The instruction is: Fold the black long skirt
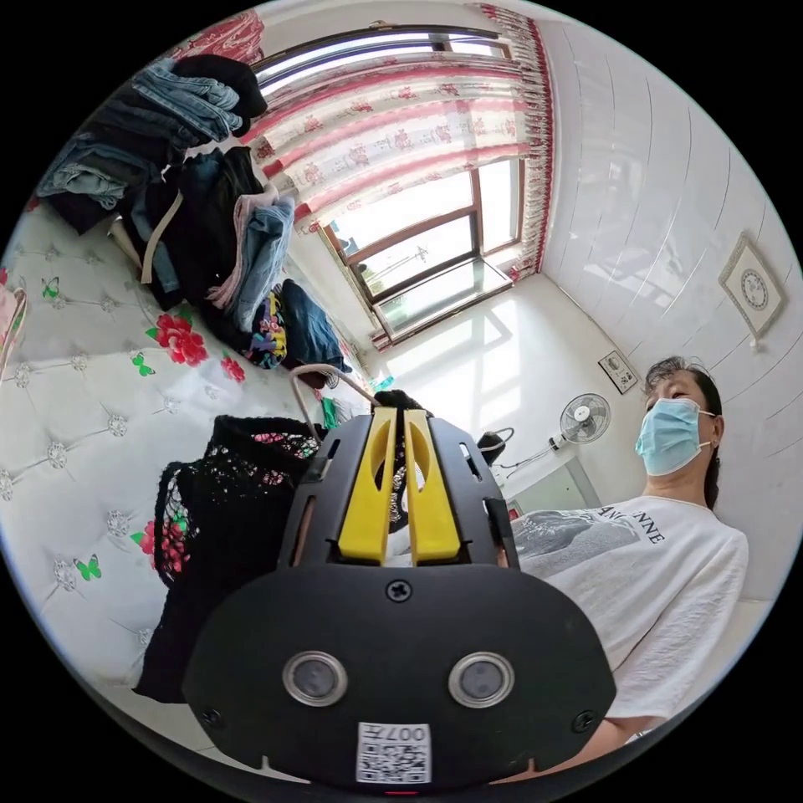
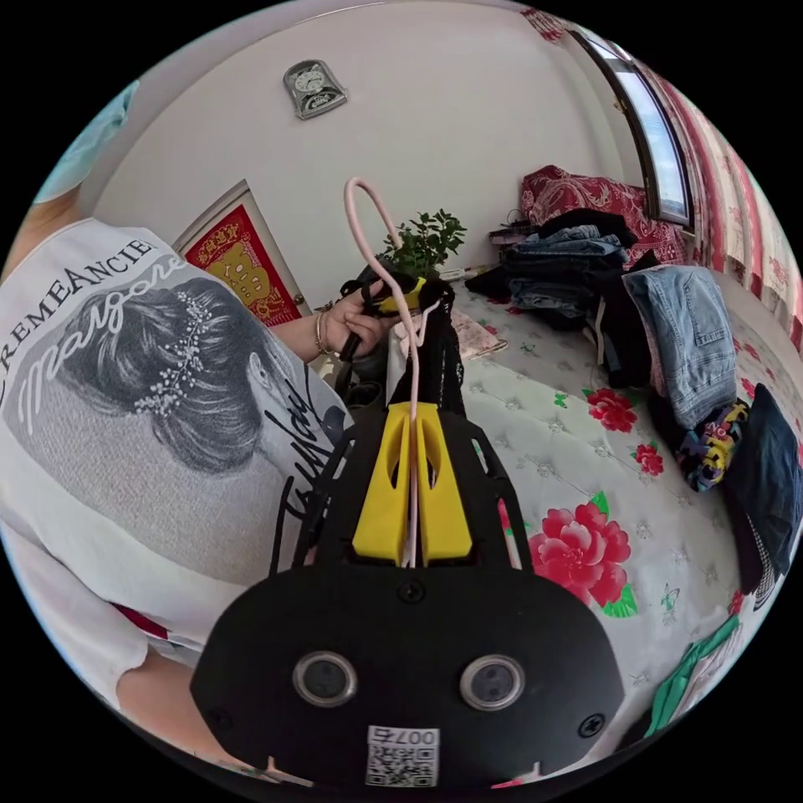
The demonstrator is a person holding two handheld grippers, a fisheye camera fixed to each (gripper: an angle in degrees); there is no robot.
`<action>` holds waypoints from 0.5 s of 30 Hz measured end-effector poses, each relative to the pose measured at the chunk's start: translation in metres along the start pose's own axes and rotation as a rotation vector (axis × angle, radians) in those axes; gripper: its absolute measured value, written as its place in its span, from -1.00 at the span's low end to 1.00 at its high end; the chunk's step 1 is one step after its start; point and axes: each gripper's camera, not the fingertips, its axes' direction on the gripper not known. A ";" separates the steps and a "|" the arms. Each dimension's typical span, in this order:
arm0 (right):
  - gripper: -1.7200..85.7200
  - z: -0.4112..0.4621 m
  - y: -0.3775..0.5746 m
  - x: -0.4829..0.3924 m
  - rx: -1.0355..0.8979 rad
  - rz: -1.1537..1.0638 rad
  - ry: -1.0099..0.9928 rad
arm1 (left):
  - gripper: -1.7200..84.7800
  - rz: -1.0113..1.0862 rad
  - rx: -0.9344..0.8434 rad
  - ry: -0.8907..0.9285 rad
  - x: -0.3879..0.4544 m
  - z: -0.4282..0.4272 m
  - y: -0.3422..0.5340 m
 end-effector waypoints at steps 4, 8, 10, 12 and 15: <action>-0.97 -0.020 0.019 0.001 -0.023 -0.002 -0.004 | -0.98 -0.033 0.098 0.013 0.001 -0.024 -0.004; -0.97 -0.045 0.035 0.004 0.075 0.022 -0.025 | -0.98 -0.035 0.092 0.033 0.002 -0.021 -0.005; -0.97 -0.053 0.042 0.009 0.148 0.046 -0.053 | -0.98 -0.047 0.096 0.056 0.000 -0.015 -0.005; -0.97 -0.054 0.048 0.017 0.196 0.093 -0.076 | -0.98 -0.064 0.108 0.097 -0.004 -0.011 -0.004; -0.96 -0.044 0.050 0.017 0.197 0.122 -0.025 | -0.98 -0.040 0.097 0.117 0.001 -0.003 -0.006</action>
